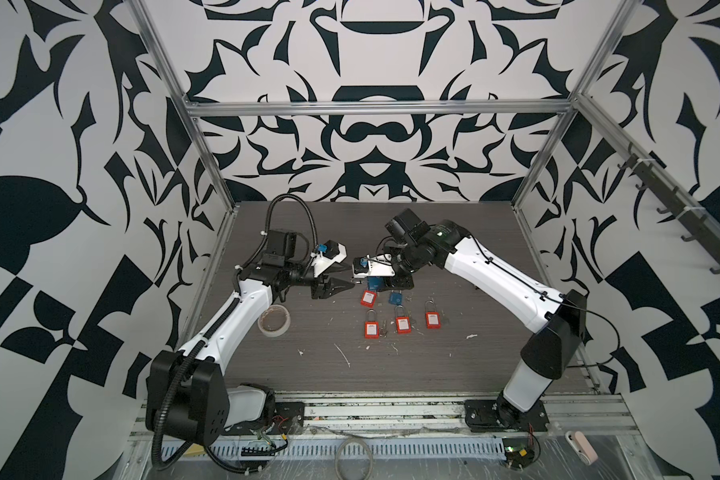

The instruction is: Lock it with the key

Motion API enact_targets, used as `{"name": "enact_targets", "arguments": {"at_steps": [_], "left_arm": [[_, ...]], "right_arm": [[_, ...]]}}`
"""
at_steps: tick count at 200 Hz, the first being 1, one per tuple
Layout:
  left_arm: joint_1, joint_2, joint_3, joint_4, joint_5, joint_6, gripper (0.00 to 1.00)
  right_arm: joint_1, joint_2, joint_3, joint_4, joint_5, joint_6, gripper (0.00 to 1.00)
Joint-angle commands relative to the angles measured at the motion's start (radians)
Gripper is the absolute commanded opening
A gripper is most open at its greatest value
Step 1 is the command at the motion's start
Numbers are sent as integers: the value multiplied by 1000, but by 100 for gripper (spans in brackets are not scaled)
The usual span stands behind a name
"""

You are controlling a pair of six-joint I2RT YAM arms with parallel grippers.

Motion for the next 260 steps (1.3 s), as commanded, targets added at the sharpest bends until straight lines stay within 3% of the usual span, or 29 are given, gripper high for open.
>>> {"name": "enact_targets", "arguments": {"at_steps": [1,46,183,201,210,225,260], "left_arm": [[-20,16,37,-37,-3,42,53],[-33,25,39,-29,2,39,36],[-41,36,50,-35,38,25,0],[-44,41,56,-37,73,13,0],[-44,42,58,-35,89,4,0],[-44,40,56,-27,111,-10,0],[-45,18,25,33,138,-60,0]], "right_arm": [[12,-50,7,44,-28,-16,27],[20,-58,-2,48,-11,-25,27],[31,-79,-15,70,9,-55,26],[34,-81,-17,77,24,-57,33],[33,-81,-17,82,33,-52,47],[33,-84,-20,89,42,-36,57],[33,-92,-11,20,21,-22,69]]}}
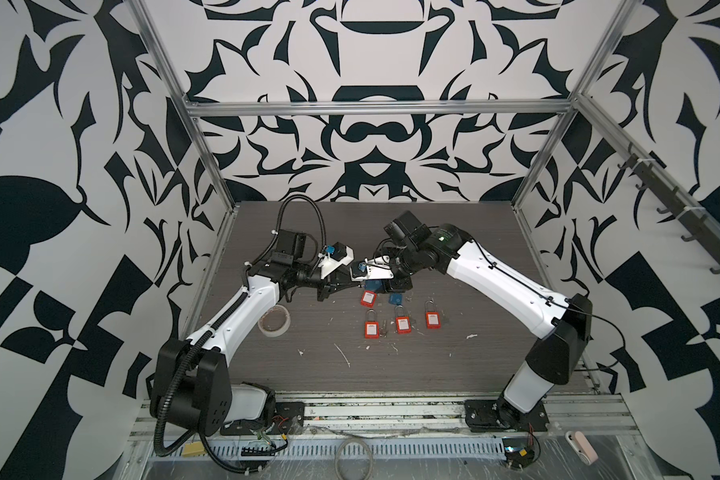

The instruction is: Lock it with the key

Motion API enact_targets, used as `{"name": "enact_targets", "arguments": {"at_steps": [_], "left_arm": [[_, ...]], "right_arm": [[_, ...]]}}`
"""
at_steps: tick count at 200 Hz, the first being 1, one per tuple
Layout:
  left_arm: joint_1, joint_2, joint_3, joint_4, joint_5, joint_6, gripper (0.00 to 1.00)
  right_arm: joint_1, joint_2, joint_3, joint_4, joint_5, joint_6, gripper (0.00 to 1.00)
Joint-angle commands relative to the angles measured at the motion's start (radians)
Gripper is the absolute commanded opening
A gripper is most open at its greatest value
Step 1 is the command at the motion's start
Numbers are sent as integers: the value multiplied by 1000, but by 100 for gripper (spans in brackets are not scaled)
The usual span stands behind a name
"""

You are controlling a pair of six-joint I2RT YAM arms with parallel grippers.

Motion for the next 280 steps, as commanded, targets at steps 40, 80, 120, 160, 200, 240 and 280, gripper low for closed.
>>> {"name": "enact_targets", "arguments": {"at_steps": [40,80,120,160,200,240,280], "left_arm": [[-10,-51,-28,133,120,-96,0],[-43,-72,-41,166,118,-106,0],[-56,-72,-55,201,126,-121,0],[-62,-108,-54,203,147,-122,0],[-64,-113,-52,204,161,-120,0],[-70,-120,-52,210,163,-123,0],[-69,-123,-55,224,161,-131,0]], "right_arm": [[-8,-59,50,-142,-36,33,69],[-27,-46,87,-208,-67,53,55],[-29,-22,118,-233,-79,56,41],[-32,-14,133,-281,-111,48,30],[-41,-10,146,-295,-135,54,33],[-50,-15,141,-285,-186,55,31],[-67,-89,40,-168,-234,68,29]]}}
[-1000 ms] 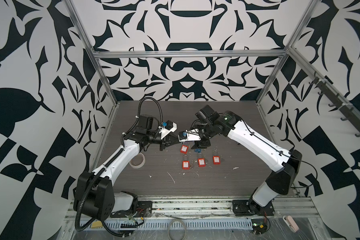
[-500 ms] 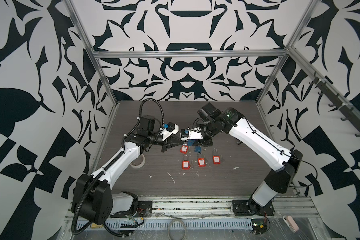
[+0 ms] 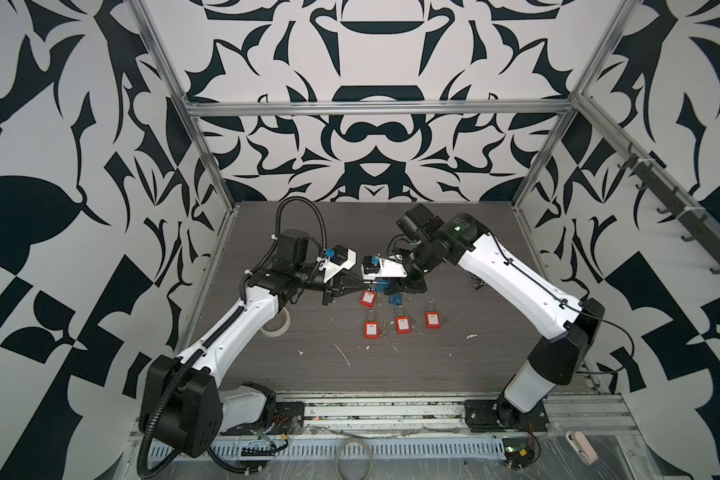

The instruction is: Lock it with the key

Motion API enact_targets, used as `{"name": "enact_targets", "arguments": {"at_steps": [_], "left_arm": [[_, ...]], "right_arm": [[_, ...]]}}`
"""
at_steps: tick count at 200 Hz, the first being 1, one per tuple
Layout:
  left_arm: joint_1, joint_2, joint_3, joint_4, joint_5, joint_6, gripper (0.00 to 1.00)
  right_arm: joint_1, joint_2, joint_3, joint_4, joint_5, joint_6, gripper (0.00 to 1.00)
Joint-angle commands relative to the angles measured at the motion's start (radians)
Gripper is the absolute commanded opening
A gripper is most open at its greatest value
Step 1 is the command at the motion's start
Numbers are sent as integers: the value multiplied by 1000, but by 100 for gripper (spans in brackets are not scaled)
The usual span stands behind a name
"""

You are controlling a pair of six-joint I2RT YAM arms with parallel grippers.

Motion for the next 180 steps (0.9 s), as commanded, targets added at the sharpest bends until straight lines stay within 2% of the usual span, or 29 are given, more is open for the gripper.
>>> {"name": "enact_targets", "arguments": {"at_steps": [1,16,50,93,145,180], "left_arm": [[-4,-31,-3,42,48,-2,0],[-4,-35,-3,54,50,-9,0],[-4,-32,4,61,61,-19,0],[-34,-45,-12,67,-8,18,0],[-111,-28,-36,188,-90,-8,0],[-160,4,-63,350,-115,-115,0]], "right_arm": [[-13,-77,-54,70,-65,12,29],[-18,-95,-84,92,-70,12,20],[-26,-93,-79,84,-90,13,10],[-26,-61,-19,17,-169,13,3],[-23,-45,-2,42,-199,43,1],[-14,-30,-5,90,-171,74,0]]}}
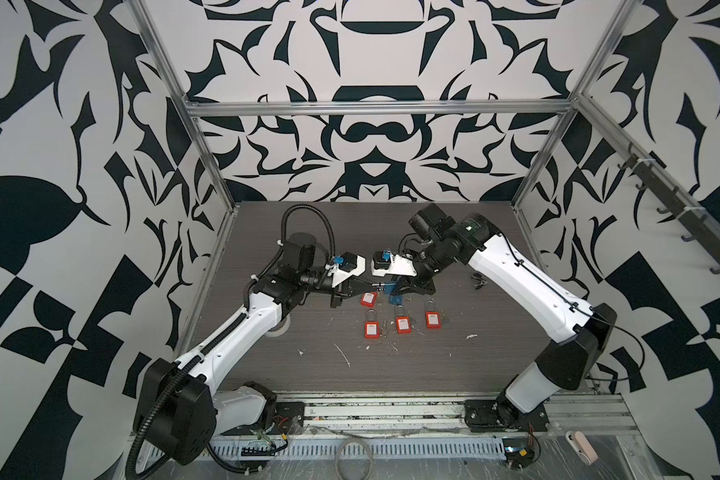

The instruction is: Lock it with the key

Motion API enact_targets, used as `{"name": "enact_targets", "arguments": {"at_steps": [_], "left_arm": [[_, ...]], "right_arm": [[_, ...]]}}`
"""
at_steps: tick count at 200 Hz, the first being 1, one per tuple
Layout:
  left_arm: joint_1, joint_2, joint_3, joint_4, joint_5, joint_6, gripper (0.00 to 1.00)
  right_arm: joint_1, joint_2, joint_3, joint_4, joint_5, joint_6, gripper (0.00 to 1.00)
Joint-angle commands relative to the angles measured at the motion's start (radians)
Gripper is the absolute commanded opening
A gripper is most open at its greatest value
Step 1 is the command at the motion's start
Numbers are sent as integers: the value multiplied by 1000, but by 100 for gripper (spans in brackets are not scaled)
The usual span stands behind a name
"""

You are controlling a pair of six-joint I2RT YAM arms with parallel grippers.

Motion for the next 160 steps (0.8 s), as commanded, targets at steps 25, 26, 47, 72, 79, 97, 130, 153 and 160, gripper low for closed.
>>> {"name": "enact_targets", "arguments": {"at_steps": [25,26,47,72,79,97,130,153,160], "left_arm": [[-58,78,-35,253,-2,-162,0],[-58,78,-37,258,-2,-166,0],[-57,89,-45,313,22,-234,0],[-58,110,-38,323,62,-276,0],[-58,114,-40,328,66,-285,0],[-58,121,-37,321,67,-288,0],[-64,132,-33,338,60,-288,0],[-106,139,-39,351,-3,-242,0],[-120,144,-39,351,-20,-225,0]], "right_arm": [[36,-9,11,204,-129,41,0],[36,-11,9,209,-131,41,0],[36,-45,-34,294,-135,57,0],[37,-64,-61,348,-102,54,0],[36,-67,-66,359,-102,54,0],[39,-86,-88,393,-120,54,0],[40,-77,-81,410,-180,83,0],[40,-57,-59,440,-220,119,0],[40,-55,-59,457,-236,130,0]]}}
